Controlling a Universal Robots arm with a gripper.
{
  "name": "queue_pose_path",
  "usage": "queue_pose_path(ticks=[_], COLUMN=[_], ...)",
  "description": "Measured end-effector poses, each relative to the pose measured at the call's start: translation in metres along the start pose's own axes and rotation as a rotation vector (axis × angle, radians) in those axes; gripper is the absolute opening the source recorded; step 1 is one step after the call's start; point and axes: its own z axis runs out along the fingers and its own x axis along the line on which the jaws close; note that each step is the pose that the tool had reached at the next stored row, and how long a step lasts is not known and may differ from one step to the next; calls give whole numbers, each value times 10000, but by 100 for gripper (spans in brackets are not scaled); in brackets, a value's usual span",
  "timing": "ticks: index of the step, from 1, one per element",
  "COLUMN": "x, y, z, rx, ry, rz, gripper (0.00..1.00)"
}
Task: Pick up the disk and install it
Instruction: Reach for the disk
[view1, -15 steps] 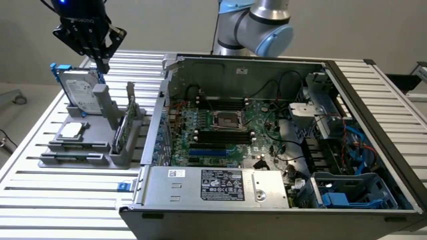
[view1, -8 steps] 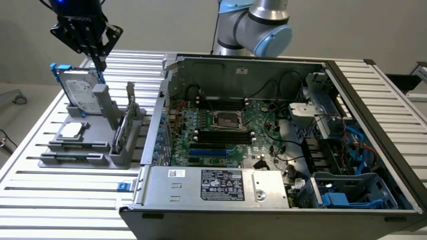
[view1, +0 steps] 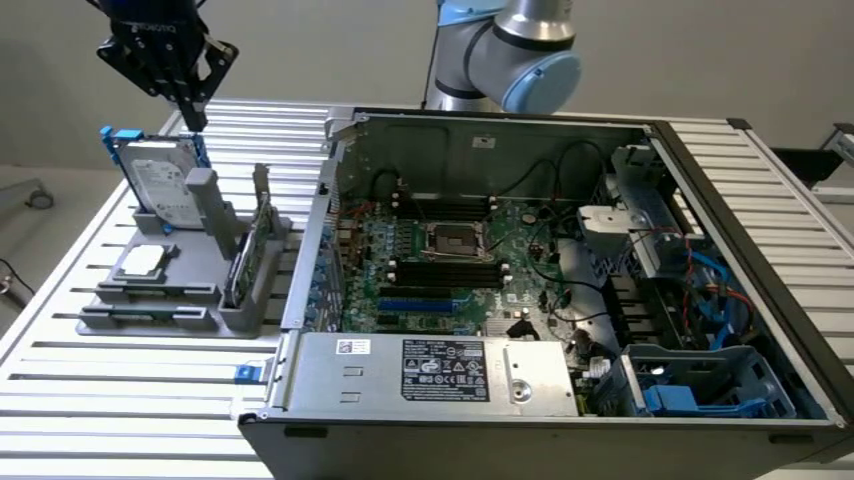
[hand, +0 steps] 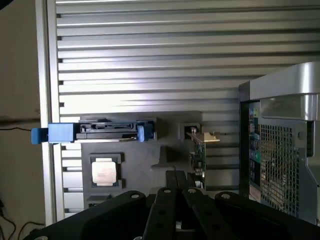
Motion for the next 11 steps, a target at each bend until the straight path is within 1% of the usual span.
queue_pose_path(ticks=[11], x=[464], y=[201], z=[34], rx=[-1], ry=[-1], rz=[-1], gripper=[11])
